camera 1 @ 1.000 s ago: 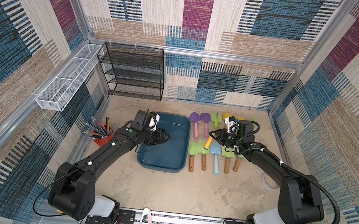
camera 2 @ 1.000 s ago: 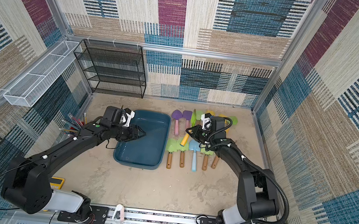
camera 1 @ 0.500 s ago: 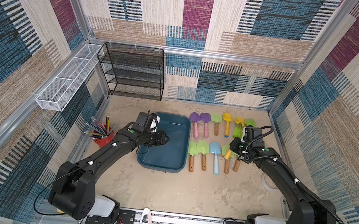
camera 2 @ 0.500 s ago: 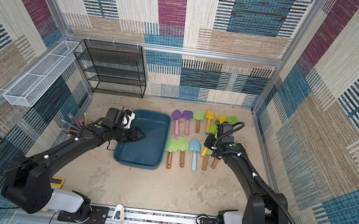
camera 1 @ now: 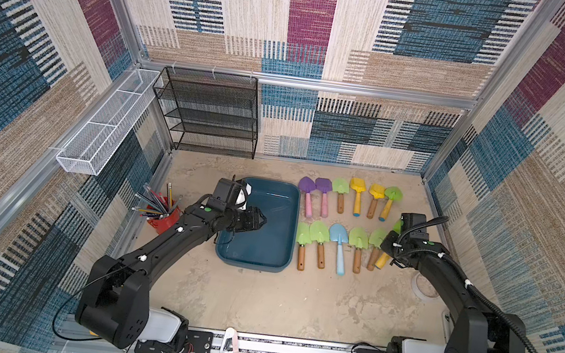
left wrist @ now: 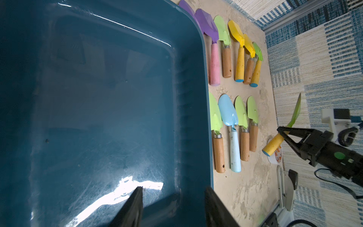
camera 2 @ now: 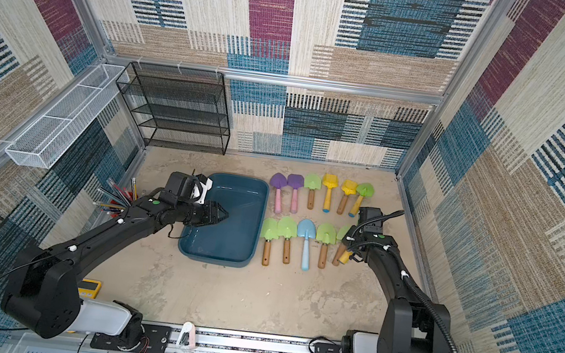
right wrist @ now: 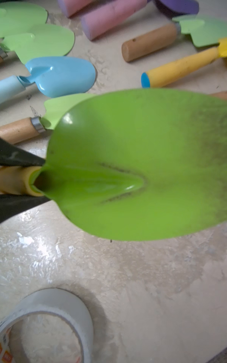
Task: Take the shovel out of the storage box
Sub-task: Place the shovel at the center of the board.
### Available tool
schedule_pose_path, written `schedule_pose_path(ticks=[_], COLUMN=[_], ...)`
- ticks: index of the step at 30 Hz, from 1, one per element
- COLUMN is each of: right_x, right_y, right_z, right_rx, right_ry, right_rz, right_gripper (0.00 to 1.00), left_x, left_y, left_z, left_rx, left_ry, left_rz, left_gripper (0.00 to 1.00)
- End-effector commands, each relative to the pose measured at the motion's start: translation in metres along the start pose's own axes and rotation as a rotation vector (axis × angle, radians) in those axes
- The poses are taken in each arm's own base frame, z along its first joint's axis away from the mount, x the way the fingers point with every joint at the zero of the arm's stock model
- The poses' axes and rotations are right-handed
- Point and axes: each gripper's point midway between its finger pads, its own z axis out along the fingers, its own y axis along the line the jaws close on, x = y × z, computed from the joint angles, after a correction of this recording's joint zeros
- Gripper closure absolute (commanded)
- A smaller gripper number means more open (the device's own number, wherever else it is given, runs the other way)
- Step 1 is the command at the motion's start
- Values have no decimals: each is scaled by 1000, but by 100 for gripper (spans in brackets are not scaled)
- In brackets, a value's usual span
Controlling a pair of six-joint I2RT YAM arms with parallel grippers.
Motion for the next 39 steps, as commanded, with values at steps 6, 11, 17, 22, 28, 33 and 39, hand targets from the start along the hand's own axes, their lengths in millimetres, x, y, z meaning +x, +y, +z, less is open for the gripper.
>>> schedule_pose_path(ticks=[6,11,17,22,28,33,39], right_x=[-11,-15,-17,-18,-18,-14,-17], right_y=[-14,-27,-29,-28,-31,-33,-31], right_z=[20,29,43,54,59,62,58], right_rx=[52,68,65,63,68,75,59], right_ry=[-38,-37,-25,-9,-3,5,-6], right_rz=[19,41,54,54,64,63,62], right_gripper=[98,97,97,93,92,82,69], left_x=[-1,-1,-1,-1,0,-1,-1], left_y=[-3,-2,-2,0,1,0,1], left_z=[1,1,3,3,3,4,4], left_rx=[15,11,12,3,0,0,-3], left_ry=[-12,-9,-4,-7,-3,-2,0], left_rz=[11,14,11,16,15,16,16], left_gripper=[46,46,46,46,46,46,47])
